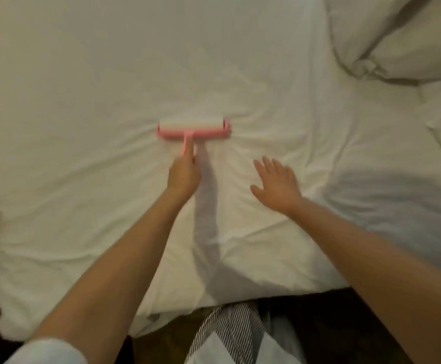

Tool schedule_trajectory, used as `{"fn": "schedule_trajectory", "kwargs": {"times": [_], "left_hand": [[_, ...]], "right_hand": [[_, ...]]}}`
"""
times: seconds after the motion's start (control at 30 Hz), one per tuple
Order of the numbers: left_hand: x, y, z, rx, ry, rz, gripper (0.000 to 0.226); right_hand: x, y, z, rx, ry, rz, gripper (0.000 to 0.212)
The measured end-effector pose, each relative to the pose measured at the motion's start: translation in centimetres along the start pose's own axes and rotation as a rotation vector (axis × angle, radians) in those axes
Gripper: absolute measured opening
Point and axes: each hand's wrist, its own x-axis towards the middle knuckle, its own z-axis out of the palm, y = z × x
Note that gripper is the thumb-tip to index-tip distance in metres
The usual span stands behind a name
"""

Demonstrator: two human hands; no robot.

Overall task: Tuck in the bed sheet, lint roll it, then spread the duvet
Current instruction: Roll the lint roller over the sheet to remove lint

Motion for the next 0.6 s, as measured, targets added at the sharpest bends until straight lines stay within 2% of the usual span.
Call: {"fn": "schedule_trajectory", "kwargs": {"times": [0.1,0.23,0.3,0.37,0.47,0.6], "left_hand": [[2.0,2.0,0.0,-0.004,-0.007,-0.029,0.058],[-6.9,-0.4,2.7,-0.056,-0.057,-0.095,0.063],[-11.9,-1.1,3.5,-0.041,-0.118,-0.102,0.066],[-13.2,-1.1,3.8,-0.018,-0.135,-0.111,0.065],[-7.9,-0.4,3.3,-0.012,-0.086,-0.118,0.064],[4.6,2.1,0.9,-0.016,0.035,-0.073,0.061]], "right_hand": [[2.1,0.4,0.2,0.003,-0.015,0.014,0.065],[4.0,0.0,0.4,0.033,-0.059,0.022,0.071],[4.8,0.3,0.3,-0.018,-0.076,0.018,0.079],[5.8,1.1,0.3,-0.083,-0.106,0.033,0.091],[7.9,1.8,-0.4,-0.131,-0.132,0.04,0.106],[11.6,1.9,-1.7,-0.156,-0.112,-0.005,0.113]]}}
